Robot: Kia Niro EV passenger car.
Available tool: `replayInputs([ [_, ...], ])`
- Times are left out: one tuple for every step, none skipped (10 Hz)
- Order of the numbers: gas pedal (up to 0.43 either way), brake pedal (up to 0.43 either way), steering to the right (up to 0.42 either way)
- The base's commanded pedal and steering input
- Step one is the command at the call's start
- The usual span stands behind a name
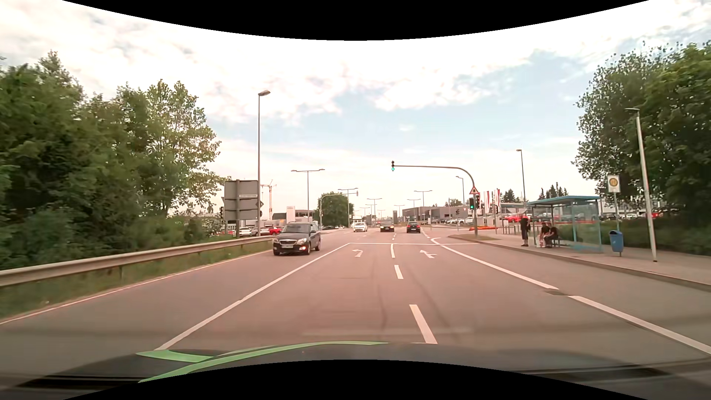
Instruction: Follow the waypoints while adhering to traffic rules and regulations
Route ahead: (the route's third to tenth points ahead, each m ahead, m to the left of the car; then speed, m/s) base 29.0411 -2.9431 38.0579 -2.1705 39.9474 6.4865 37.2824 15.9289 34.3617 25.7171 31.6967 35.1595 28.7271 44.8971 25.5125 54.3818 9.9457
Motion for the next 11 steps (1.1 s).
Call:
replayInputs([
  [0.000, 0.073, 0.025],
  [0.000, 0.079, 0.026],
  [0.000, 0.079, 0.026],
  [0.000, 0.085, 0.026],
  [0.000, 0.091, 0.026],
  [0.000, 0.104, 0.026],
  [0.000, 0.116, 0.026],
  [0.000, 0.116, 0.026],
  [0.000, 0.116, 0.026],
  [0.000, 0.116, 0.026],
  [0.000, 0.116, 0.025],
])
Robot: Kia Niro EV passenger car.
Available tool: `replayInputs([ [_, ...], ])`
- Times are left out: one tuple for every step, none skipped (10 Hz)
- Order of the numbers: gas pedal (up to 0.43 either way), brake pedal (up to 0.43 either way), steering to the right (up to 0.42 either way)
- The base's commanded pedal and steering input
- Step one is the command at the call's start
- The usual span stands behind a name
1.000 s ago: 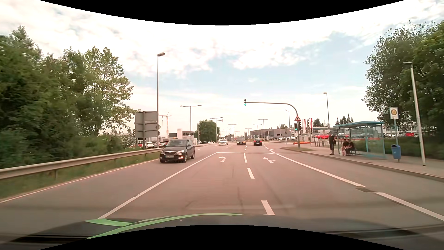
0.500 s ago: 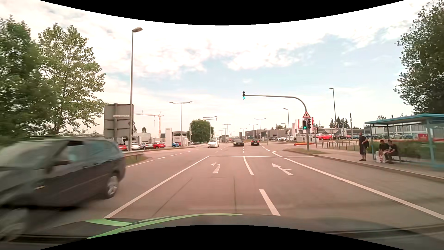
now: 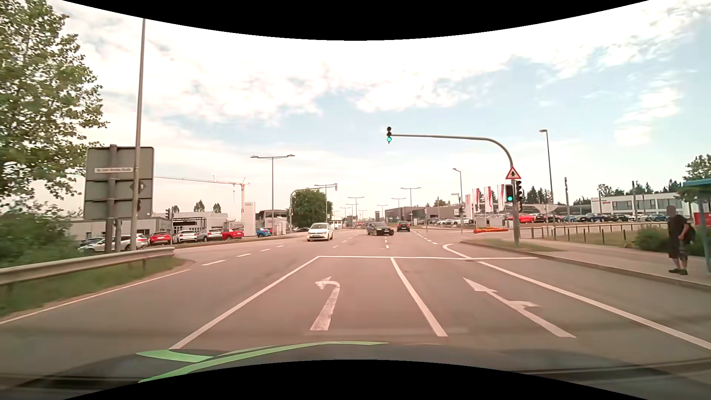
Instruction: Follow the waypoints while adhering to traffic rules and regulations
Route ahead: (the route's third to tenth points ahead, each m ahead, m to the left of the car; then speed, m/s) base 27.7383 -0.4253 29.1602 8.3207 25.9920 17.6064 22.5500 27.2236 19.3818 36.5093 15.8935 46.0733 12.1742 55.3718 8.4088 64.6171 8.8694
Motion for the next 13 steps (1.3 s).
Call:
replayInputs([
  [0.000, 0.122, 0.023],
  [0.000, 0.134, 0.022],
  [0.000, 0.140, 0.021],
  [0.000, 0.140, 0.019],
  [0.000, 0.146, 0.018],
  [0.000, 0.146, 0.016],
  [0.000, 0.152, 0.013],
  [0.000, 0.152, 0.010],
  [0.000, 0.152, 0.009],
  [0.000, 0.152, 0.008],
  [0.000, 0.159, 0.008],
  [0.000, 0.165, 0.008],
  [0.000, 0.171, 0.009],
])
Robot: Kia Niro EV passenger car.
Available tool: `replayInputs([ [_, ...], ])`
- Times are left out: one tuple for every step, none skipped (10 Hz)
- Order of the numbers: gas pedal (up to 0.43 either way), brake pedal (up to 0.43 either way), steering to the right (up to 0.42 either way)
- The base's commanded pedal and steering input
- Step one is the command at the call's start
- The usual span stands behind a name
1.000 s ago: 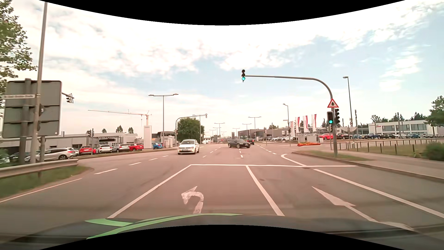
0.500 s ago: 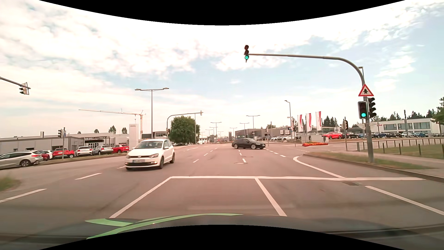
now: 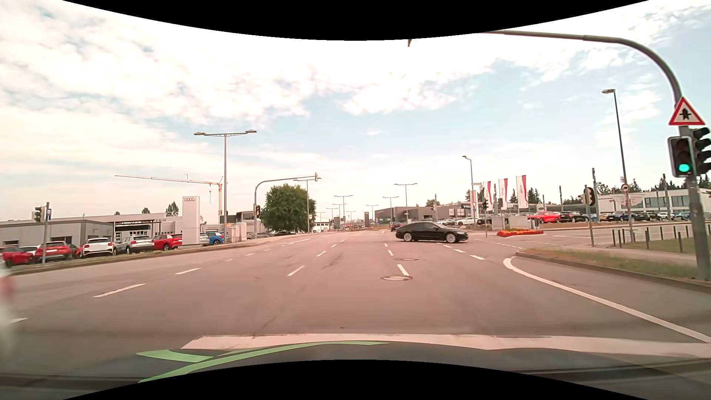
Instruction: Follow the waypoints while adhering to traffic rules and regulations
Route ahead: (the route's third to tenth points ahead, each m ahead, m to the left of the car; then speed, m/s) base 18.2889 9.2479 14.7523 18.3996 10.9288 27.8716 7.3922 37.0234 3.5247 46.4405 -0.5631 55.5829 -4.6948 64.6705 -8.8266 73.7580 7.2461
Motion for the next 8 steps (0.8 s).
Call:
replayInputs([
  [0.000, 0.177, 0.009],
  [0.000, 0.183, 0.008],
  [0.000, 0.189, 0.007],
  [0.000, 0.183, 0.006],
  [0.000, 0.189, 0.002],
  [0.000, 0.183, -0.011],
  [0.000, 0.183, -0.030],
  [0.000, 0.183, -0.045],
])
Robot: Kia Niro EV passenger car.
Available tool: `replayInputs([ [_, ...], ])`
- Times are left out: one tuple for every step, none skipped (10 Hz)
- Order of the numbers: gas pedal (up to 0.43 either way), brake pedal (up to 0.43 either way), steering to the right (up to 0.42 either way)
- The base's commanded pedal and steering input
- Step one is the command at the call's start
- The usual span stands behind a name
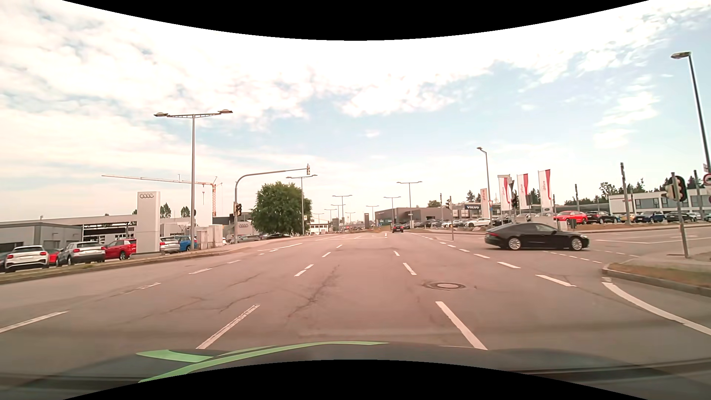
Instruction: Follow the waypoints while adhering to traffic rules and regulations
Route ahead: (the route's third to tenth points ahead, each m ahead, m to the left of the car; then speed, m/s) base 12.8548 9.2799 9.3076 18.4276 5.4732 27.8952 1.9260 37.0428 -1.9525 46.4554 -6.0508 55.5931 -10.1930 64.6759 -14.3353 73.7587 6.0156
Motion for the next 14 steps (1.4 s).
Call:
replayInputs([
  [0.000, 0.183, -0.066],
  [0.000, 0.177, -0.088],
  [0.000, 0.171, -0.115],
  [0.000, 0.165, -0.136],
  [0.000, 0.152, -0.173],
  [0.000, 0.140, -0.213],
  [0.000, 0.128, -0.241],
  [0.000, 0.110, -0.274],
  [0.000, 0.079, -0.304],
  [0.000, 0.061, -0.328],
  [0.000, 0.000, -0.362],
  [0.000, 0.000, -0.385],
  [0.000, 0.000, -0.386],
  [0.000, 0.000, -0.396],
])
